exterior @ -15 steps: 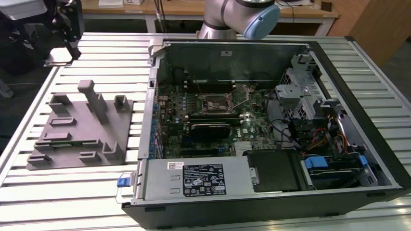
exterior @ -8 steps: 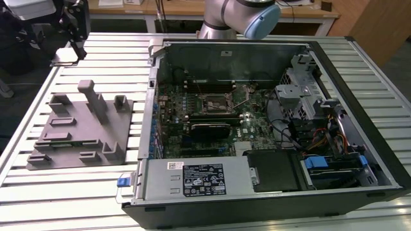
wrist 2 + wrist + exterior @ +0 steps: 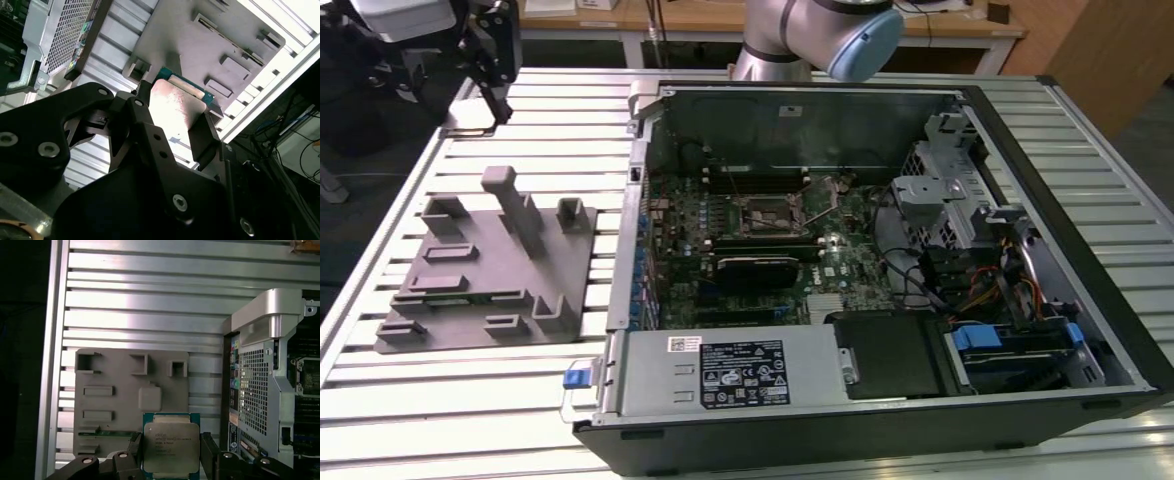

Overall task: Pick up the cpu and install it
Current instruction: 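Pick up the cpu and move it towards the insertion slot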

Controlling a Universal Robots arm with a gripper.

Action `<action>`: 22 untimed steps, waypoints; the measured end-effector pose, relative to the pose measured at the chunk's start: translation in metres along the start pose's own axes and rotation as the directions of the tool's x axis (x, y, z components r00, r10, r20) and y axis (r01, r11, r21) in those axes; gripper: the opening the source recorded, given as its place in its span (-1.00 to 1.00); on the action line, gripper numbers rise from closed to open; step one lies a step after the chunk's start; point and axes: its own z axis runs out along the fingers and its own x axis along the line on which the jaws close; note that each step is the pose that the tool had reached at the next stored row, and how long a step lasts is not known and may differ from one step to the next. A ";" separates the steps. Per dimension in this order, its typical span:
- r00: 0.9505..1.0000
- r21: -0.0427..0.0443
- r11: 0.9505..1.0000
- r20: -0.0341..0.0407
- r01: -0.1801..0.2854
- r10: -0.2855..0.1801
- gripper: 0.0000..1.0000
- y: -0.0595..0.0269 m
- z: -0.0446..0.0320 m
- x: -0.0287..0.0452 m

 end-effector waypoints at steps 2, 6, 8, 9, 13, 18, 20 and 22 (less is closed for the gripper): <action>1.000 0.000 1.000 0.000 0.000 0.000 0.11 0.0000 0.0000 -0.0018; 1.000 0.000 1.000 0.000 0.000 0.000 0.11 -0.0001 0.0001 -0.0052; 1.000 0.000 1.000 0.000 0.000 0.000 0.11 -0.0002 0.0001 -0.0070; 1.000 0.000 1.000 0.000 0.000 0.000 0.11 -0.0002 0.0001 -0.0077; 1.000 0.000 1.000 0.000 0.000 0.000 0.11 -0.0003 0.0001 -0.0109; 1.000 0.000 1.000 0.000 0.000 0.000 0.11 -0.0005 0.0002 -0.0158; 1.000 0.000 1.000 0.000 0.000 0.000 0.11 -0.0005 0.0002 -0.0180; 1.000 0.000 1.000 0.000 0.000 0.000 0.11 -0.0006 0.0003 -0.0202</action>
